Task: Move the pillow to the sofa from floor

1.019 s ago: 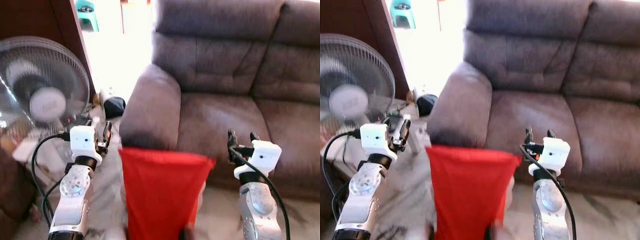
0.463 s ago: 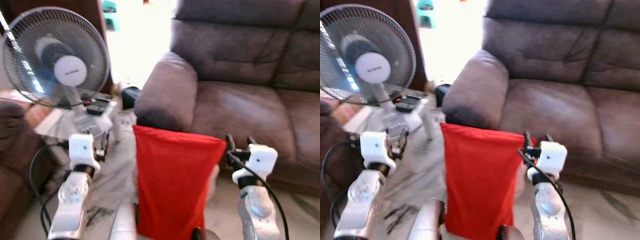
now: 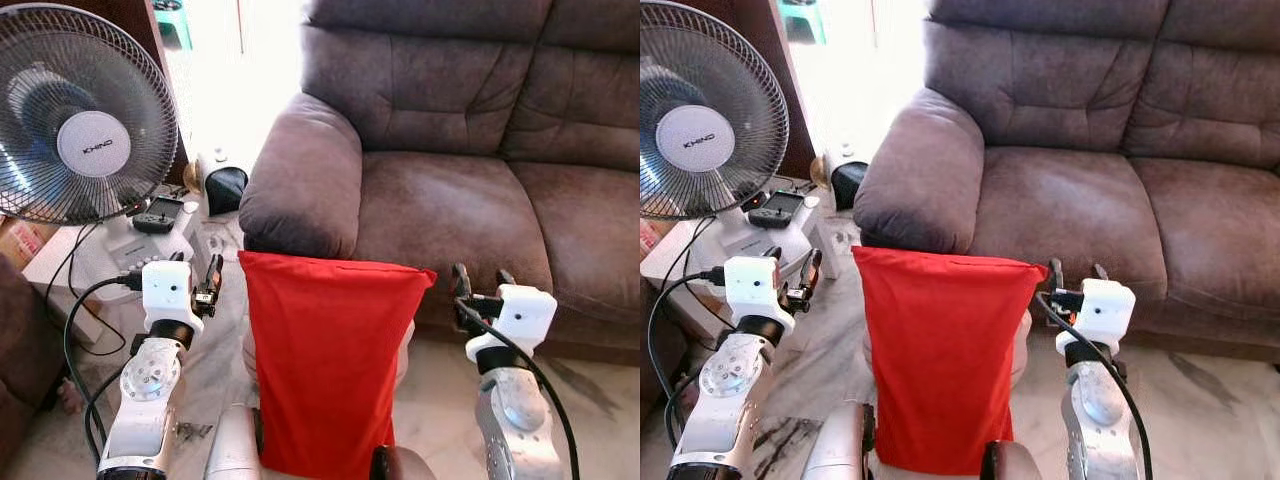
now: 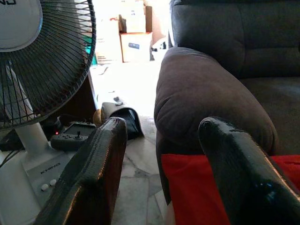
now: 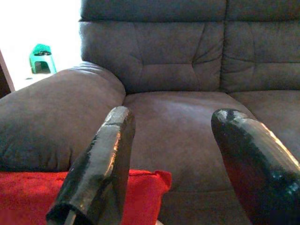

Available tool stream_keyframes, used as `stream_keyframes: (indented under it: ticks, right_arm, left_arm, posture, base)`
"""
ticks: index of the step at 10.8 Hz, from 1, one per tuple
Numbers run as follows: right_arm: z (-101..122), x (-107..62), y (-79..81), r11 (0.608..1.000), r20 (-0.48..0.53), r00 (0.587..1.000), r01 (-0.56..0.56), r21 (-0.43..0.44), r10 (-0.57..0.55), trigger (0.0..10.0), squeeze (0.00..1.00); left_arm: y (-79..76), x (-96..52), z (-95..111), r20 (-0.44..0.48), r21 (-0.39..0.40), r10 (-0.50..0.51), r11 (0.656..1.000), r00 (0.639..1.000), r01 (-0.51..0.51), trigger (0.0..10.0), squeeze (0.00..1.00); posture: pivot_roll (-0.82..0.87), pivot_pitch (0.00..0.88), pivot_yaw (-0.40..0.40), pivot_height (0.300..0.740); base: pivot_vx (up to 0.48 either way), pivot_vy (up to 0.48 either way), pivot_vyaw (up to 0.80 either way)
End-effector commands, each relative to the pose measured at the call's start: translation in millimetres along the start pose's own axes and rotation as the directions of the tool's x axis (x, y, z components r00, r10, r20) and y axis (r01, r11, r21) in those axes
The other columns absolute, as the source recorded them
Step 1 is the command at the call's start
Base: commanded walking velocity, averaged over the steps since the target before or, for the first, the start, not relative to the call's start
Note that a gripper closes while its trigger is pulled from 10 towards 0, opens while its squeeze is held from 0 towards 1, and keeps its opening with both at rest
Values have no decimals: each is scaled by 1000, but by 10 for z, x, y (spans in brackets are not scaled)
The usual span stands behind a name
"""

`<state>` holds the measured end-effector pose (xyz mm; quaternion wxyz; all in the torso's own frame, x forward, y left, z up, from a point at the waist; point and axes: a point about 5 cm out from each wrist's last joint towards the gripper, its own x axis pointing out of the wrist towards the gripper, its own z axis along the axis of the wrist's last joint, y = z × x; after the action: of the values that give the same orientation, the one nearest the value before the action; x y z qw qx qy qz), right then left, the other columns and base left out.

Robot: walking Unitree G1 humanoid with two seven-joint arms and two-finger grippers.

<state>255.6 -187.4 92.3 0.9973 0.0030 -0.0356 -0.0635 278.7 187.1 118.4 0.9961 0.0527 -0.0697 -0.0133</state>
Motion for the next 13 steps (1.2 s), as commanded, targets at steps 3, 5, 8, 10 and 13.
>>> stream_keyframes:
  ticks: [3,5,8,10,13]
  right_arm:
    - [10,7,-8,1000,-7,1000,-1,9,1,10000,0]
    - [-1,7,-2,1000,-11,1000,-5,11,5,10000,0]
    - [-11,5,27,1000,-21,1000,-22,13,22,10000,0]
    - [-23,1,33,1000,-26,999,-24,17,25,10000,0]
    - [-20,9,34,1000,-21,999,-28,4,28,10000,0]
  left_arm:
    - [-6,21,45,13,-1,-1,1000,1000,1,10000,0]
    - [-3,21,46,14,1,1,1000,1000,-1,10000,0]
    - [2,20,47,13,2,5,1000,1000,-5,10000,0]
    - [2,19,45,12,3,5,1000,1000,-5,10000,0]
    - [0,25,52,14,6,3,1000,1000,-3,10000,0]
  posture:
    - [92,49,-45,624]
    - [93,51,-45,599]
    - [93,51,-46,573]
    - [93,52,-47,538]
    - [94,53,-47,528]
  base:
    - [0,0,0]
    - [0,0,0]
    - [0,0,0]
    - [0,0,0]
    - [0,0,0]
